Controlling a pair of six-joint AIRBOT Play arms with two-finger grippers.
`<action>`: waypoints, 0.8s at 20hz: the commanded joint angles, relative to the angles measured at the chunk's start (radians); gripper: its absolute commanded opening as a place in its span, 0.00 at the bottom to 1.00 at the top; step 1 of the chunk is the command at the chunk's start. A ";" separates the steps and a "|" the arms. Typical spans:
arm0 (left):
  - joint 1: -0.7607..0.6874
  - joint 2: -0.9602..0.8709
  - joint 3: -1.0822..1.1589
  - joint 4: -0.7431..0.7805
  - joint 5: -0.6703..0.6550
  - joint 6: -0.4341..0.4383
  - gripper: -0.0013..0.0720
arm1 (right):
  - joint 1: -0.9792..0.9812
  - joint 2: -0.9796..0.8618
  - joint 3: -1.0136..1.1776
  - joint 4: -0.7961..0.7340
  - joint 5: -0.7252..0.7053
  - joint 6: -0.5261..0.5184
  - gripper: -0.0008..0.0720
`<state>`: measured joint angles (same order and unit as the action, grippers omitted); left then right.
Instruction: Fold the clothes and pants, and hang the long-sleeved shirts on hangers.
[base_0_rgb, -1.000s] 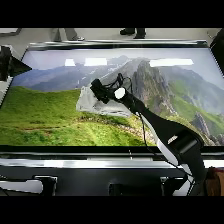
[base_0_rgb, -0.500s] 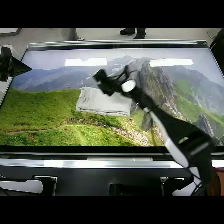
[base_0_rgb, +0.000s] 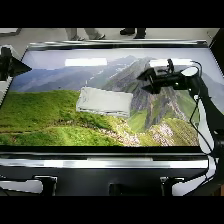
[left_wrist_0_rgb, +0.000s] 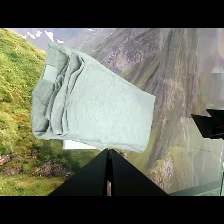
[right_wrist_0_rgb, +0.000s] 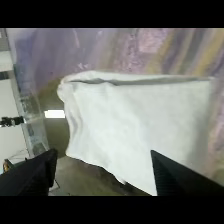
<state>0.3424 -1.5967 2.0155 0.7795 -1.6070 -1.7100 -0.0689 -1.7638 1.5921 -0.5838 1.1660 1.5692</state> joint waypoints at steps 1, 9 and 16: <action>0.001 0.000 -0.001 0.000 -0.001 0.013 0.04 | -0.062 -0.070 -0.018 -0.026 0.136 -0.101 0.93; -0.001 0.000 -0.001 0.000 -0.001 0.011 0.04 | 0.042 -0.228 -0.018 0.011 0.167 -0.198 0.93; -0.001 -0.001 -0.001 0.000 0.000 0.012 0.04 | 0.107 -0.265 -0.020 0.059 0.082 -0.209 0.90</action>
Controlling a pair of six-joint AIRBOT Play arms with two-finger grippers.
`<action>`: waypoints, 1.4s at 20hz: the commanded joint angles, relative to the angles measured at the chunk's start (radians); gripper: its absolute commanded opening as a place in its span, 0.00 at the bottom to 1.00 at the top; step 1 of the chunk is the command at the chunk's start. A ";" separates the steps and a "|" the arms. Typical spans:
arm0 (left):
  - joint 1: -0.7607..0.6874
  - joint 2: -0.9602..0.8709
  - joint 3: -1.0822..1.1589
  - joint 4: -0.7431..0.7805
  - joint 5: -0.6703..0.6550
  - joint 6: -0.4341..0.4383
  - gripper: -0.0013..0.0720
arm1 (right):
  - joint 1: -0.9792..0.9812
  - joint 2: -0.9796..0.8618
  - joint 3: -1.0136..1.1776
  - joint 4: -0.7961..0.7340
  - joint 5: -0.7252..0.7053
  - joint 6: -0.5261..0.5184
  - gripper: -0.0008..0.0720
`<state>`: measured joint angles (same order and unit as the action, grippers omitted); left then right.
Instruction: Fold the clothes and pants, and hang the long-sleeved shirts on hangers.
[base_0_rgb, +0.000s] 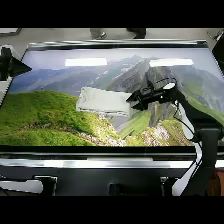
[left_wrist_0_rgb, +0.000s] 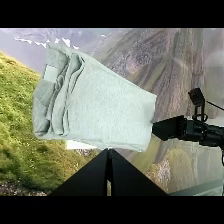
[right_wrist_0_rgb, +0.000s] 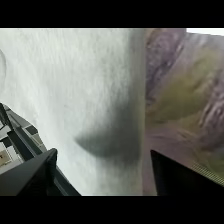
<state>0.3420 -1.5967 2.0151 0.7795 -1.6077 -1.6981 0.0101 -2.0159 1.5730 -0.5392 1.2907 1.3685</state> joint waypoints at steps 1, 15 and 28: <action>-0.001 -0.001 0.000 0.000 0.000 0.000 0.04 | 0.041 -0.015 -0.001 0.013 -0.053 -0.008 0.88; -0.001 0.000 0.000 0.000 0.000 0.026 0.04 | 0.038 0.112 0.151 -0.079 -0.336 0.152 0.05; -0.001 0.000 0.000 0.000 0.002 0.019 0.04 | -0.543 0.113 0.399 -0.283 -0.462 0.331 0.05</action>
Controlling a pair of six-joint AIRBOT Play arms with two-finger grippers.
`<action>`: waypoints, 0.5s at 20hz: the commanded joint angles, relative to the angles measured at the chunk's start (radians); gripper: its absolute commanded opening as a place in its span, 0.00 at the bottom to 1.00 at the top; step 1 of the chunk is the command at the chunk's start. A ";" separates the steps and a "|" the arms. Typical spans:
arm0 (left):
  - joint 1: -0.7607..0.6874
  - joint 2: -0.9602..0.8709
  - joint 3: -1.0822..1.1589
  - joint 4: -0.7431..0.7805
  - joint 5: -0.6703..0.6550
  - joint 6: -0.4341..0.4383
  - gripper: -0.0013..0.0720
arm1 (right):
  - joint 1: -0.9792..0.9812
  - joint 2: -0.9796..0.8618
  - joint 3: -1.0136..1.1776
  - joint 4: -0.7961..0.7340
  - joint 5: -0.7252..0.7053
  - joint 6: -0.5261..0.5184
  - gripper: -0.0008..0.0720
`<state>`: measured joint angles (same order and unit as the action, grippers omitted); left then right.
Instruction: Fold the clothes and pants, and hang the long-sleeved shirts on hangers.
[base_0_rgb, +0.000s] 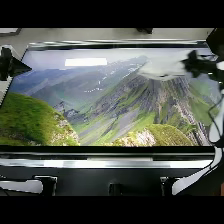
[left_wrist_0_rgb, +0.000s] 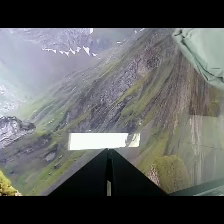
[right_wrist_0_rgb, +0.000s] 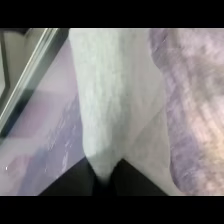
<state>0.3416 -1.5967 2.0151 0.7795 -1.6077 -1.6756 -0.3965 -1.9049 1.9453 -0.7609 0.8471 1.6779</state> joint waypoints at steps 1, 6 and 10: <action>-0.001 -0.001 0.000 0.000 0.005 -0.016 0.04 | -0.184 0.002 0.027 -0.084 -0.011 0.035 0.05; -0.027 0.000 0.000 0.014 0.012 -0.037 0.04 | -0.396 0.008 0.027 -0.328 0.130 0.229 0.05; -0.085 -0.001 0.000 0.087 0.012 -0.038 0.04 | -0.449 0.024 0.024 -0.748 0.419 0.368 0.05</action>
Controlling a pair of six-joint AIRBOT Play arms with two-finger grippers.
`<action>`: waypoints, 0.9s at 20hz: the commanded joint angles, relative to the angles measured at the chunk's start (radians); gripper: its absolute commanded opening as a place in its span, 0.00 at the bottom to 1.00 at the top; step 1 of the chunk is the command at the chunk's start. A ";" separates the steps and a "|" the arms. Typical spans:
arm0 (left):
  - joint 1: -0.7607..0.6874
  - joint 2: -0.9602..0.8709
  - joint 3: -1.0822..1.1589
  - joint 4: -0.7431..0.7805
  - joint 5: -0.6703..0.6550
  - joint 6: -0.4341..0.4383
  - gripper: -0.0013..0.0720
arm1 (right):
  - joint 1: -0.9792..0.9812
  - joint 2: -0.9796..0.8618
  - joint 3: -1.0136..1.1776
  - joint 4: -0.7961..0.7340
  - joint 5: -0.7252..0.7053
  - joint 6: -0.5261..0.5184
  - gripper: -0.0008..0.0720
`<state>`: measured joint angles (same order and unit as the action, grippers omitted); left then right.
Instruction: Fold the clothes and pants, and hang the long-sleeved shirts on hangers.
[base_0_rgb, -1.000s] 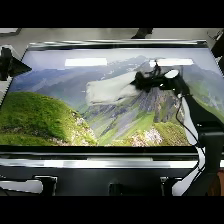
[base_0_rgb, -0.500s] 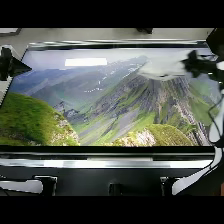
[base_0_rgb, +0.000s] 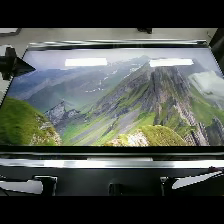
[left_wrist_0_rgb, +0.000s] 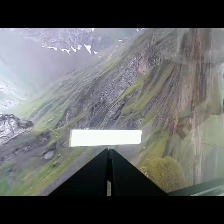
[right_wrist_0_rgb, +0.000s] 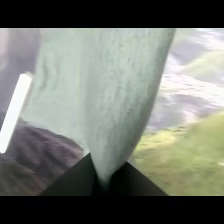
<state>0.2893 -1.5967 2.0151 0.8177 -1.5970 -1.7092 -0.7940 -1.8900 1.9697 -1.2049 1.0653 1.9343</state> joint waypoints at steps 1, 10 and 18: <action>-0.047 -0.001 0.000 0.064 0.002 -0.004 0.04 | -0.051 0.011 -0.001 -0.369 0.253 0.115 0.05; -0.130 -0.001 0.000 0.074 0.002 -0.003 0.04 | -0.050 0.012 -0.029 -0.522 0.512 0.129 0.05; -0.142 -0.001 0.000 0.074 0.009 0.000 0.04 | -0.050 0.011 -0.056 -0.563 0.554 0.119 0.05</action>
<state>0.1505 -1.5967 2.0151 0.8913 -1.5948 -1.7123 -0.8436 -1.8790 1.9171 -1.7489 1.5967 2.0583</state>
